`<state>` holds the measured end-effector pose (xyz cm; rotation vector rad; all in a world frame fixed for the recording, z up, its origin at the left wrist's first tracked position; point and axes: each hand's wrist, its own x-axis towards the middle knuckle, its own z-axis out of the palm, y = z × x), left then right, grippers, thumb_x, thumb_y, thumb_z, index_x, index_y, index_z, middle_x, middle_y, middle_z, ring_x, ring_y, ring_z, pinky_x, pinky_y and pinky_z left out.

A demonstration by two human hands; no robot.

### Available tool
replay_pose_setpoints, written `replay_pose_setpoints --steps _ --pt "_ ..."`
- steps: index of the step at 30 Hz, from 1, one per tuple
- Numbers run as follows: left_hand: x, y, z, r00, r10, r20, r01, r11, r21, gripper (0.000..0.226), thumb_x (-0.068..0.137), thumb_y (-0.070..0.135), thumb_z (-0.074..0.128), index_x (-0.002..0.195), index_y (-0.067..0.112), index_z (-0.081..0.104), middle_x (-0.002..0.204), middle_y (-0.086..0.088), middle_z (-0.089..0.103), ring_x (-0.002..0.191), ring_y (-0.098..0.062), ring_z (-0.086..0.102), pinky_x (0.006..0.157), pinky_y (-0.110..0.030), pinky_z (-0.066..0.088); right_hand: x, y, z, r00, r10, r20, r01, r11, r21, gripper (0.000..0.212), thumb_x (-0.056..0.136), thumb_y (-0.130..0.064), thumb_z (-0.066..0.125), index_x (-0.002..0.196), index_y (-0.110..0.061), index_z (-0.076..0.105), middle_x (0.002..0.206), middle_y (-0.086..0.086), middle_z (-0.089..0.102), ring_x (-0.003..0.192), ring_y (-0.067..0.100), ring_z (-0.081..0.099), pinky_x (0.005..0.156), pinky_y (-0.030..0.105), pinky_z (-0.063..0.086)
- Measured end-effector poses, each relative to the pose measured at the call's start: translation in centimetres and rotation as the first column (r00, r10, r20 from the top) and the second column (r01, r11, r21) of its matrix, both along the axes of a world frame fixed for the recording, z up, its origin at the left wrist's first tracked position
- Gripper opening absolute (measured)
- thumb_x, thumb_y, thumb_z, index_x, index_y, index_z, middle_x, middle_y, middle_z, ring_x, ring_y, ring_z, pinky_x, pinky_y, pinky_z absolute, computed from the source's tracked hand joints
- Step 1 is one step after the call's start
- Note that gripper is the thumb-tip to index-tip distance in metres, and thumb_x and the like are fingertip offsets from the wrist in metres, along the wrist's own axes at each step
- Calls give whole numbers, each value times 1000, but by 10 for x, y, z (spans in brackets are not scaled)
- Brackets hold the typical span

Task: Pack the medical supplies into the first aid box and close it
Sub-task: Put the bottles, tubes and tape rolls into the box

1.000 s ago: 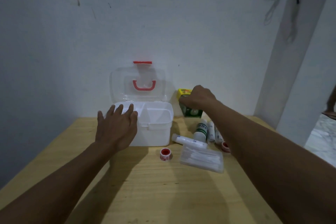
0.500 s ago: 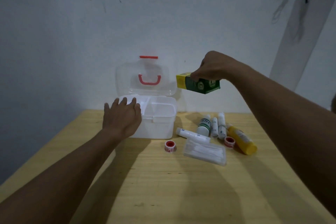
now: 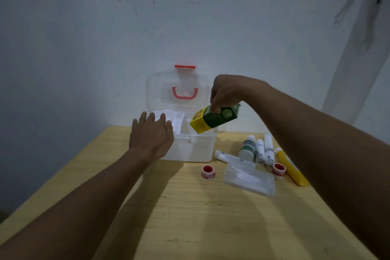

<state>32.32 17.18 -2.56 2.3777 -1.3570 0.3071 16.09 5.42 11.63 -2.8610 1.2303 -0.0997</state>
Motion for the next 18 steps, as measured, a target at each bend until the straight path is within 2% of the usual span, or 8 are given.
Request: replay_pose_setpoints --steps 4,9,15,18 --pt "2 -2 -3 1000 6 25 -7 1000 23 57 101 39 14 151 19 35 156 -13 36 149 -36 17 120 -54 14 16 -4 -11 999 37 -30 -37 999 6 40 62 -21 75 100 -10 75 95 7 73 85 25 70 75 38 62" --pt "2 -3 -5 999 2 35 -3 1000 22 57 101 38 15 151 20 34 157 -12 36 149 -35 18 120 -54 13 31 -11 -28 997 67 47 -70 994 78 42 66 -17 80 107 -9 73 103 6 71 90 23 67 72 31 58" --pt "3 -4 -7 998 2 57 -4 1000 27 57 101 40 14 151 21 36 156 -10 37 149 -34 21 121 -53 12 42 -19 -55 986 91 141 -112 982 150 38 71 -18 85 106 -8 76 104 4 73 94 21 68 82 33 58" --pt "6 -6 -9 998 3 65 -4 1000 18 60 100 42 12 150 22 37 156 -9 38 149 -33 22 120 -53 12 44 -23 -69 977 99 190 -137 970 200 34 75 -15 83 107 -8 76 104 5 73 90 20 67 77 29 55"
